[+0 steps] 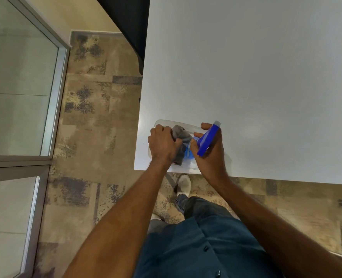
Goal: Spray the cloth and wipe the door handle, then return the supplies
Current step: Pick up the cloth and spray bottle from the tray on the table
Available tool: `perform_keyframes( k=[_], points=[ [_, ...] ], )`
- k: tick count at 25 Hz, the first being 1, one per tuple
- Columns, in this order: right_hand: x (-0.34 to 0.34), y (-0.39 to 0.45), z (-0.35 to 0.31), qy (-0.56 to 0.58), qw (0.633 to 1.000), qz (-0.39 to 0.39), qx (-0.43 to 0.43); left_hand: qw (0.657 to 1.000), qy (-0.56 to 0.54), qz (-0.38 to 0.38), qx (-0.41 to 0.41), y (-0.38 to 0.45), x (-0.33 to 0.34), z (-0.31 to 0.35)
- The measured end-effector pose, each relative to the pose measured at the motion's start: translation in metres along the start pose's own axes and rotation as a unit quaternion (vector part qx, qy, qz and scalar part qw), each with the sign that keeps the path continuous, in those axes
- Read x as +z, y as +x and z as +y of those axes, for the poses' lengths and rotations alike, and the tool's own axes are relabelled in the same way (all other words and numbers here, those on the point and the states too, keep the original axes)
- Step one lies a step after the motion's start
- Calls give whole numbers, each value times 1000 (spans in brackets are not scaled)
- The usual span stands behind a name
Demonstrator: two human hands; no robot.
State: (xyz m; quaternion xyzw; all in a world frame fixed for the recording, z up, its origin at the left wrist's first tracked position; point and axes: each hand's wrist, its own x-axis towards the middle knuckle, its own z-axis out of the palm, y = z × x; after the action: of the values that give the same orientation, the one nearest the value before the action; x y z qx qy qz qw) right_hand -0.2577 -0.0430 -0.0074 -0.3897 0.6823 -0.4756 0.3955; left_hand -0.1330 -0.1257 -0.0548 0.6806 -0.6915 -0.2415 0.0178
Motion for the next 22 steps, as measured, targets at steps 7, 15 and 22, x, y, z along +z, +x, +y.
perform_keyframes(
  k=[7,15,22],
  points=[
    [-4,3,-8,7,1000,19,-19,887,-443,-23,-127,-24,-43,-11],
    [-7,3,-18,11,999,10,-28,672,-719,49,-169,-81,-117,-45],
    [-7,-11,-87,24,993,-34,-108,631,-758,101,-132,-120,-182,-83]
  ],
)
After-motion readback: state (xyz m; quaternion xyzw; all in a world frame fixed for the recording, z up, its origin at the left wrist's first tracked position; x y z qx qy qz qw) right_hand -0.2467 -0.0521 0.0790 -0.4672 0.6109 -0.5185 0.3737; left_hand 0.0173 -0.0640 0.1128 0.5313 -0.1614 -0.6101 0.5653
